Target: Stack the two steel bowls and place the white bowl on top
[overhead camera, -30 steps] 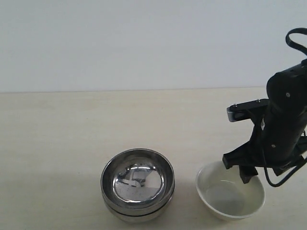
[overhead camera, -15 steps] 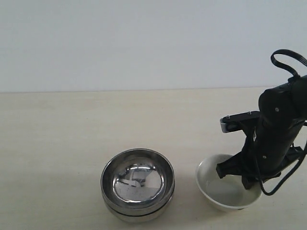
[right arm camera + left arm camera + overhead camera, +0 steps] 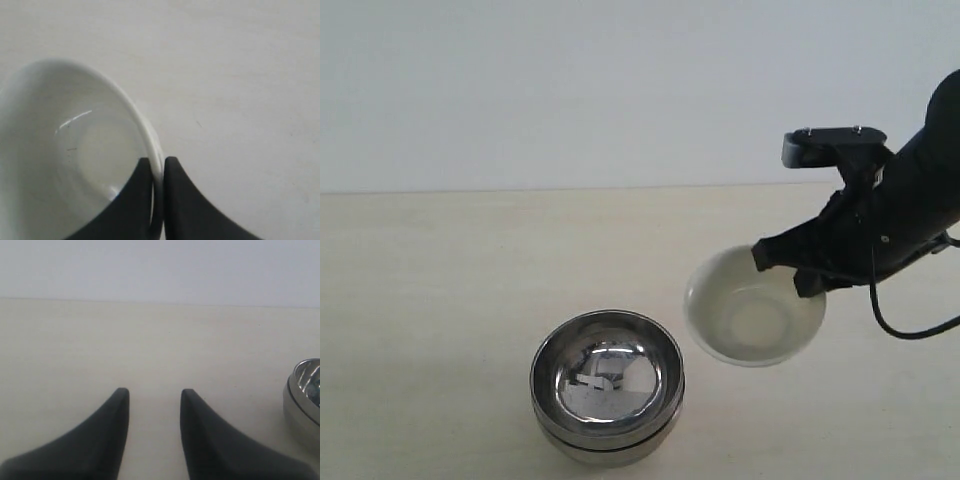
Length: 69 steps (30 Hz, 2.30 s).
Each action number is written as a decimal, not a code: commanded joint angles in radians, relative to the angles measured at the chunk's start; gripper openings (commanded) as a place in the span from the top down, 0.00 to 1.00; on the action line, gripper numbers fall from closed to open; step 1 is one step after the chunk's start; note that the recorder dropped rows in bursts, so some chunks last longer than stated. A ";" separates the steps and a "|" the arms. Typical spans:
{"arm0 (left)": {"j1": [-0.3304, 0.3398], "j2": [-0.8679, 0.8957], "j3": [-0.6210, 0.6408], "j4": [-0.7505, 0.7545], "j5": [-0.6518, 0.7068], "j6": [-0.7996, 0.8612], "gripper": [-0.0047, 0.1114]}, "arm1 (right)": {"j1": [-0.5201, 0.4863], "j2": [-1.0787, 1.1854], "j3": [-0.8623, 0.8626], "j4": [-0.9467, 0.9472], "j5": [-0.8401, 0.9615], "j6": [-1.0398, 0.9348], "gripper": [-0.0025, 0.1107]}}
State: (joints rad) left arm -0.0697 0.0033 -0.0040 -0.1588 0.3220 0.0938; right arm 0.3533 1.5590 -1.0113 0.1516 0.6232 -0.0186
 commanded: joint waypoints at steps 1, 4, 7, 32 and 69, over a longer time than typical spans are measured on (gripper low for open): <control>0.003 -0.003 0.004 -0.001 -0.007 0.003 0.68 | -0.005 -0.039 -0.065 0.140 0.062 -0.110 0.98; 0.003 -0.003 0.004 -0.001 -0.007 0.003 0.68 | 0.028 -0.036 -0.073 0.302 0.076 -0.247 0.98; 0.003 -0.003 0.004 -0.001 -0.007 0.003 0.68 | 0.087 -0.024 -0.073 0.363 0.054 -0.290 0.98; 0.003 -0.003 0.004 -0.001 -0.007 0.003 0.68 | 0.217 0.192 -0.088 0.387 -0.125 -0.249 0.98; 0.003 -0.003 0.004 -0.001 -0.007 0.003 0.68 | 0.217 0.120 -0.092 0.417 -0.220 -0.354 0.98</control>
State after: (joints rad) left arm -0.0697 0.0033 -0.0040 -0.1588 0.3220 0.0938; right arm 0.5683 1.6787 -1.1145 0.5780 0.4302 -0.3409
